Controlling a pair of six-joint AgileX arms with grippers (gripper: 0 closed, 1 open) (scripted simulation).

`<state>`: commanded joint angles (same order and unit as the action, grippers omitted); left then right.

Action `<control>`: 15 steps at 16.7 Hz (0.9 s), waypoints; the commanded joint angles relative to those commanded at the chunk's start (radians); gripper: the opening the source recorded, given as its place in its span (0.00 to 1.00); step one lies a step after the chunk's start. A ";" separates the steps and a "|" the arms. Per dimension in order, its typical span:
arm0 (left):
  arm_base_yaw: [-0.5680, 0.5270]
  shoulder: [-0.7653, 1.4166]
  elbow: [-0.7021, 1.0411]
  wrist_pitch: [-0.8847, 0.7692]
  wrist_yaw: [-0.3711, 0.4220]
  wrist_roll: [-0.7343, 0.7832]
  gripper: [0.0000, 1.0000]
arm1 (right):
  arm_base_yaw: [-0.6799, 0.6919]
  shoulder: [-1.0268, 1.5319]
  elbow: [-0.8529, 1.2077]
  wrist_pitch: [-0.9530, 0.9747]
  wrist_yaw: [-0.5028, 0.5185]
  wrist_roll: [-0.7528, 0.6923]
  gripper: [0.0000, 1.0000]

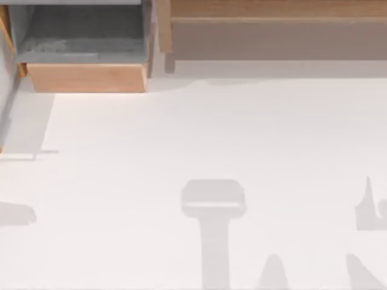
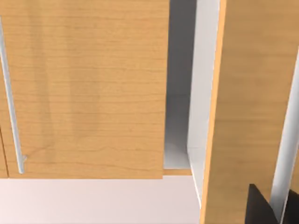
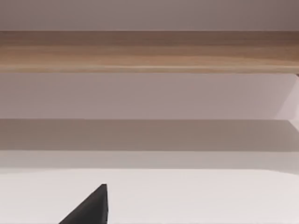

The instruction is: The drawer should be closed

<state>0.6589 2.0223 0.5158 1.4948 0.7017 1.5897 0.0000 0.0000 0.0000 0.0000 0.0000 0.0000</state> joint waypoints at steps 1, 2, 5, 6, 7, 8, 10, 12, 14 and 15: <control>0.000 0.000 0.000 0.000 0.000 0.000 0.00 | 0.000 0.000 0.000 0.000 0.000 0.000 1.00; 0.002 0.010 -0.001 -0.009 0.000 -0.003 0.00 | 0.000 0.000 0.000 0.000 0.000 0.000 1.00; -0.015 0.023 0.035 -0.027 -0.020 -0.003 0.00 | 0.000 0.000 0.000 0.000 0.000 0.000 1.00; -0.029 0.034 0.060 -0.041 -0.034 -0.004 0.00 | 0.000 0.000 0.000 0.000 0.000 0.000 1.00; -0.045 0.045 0.088 -0.057 -0.049 -0.005 0.00 | 0.000 0.000 0.000 0.000 0.000 0.000 1.00; -0.061 0.058 0.117 -0.074 -0.065 -0.006 0.00 | 0.000 0.000 0.000 0.000 0.000 0.000 1.00; -0.093 0.082 0.173 -0.106 -0.096 -0.007 0.00 | 0.000 0.000 0.000 0.000 0.000 0.000 1.00; -0.115 0.098 0.210 -0.128 -0.116 -0.009 0.00 | 0.000 0.000 0.000 0.000 0.000 0.000 1.00; -0.119 0.101 0.218 -0.133 -0.120 -0.009 0.00 | 0.000 0.000 0.000 0.000 0.000 0.000 1.00; -0.119 0.101 0.218 -0.133 -0.120 -0.009 0.00 | 0.000 0.000 0.000 0.000 0.000 0.000 1.00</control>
<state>0.5396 2.1234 0.7339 1.3622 0.5813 1.5809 0.0000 0.0000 0.0000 0.0000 0.0000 0.0000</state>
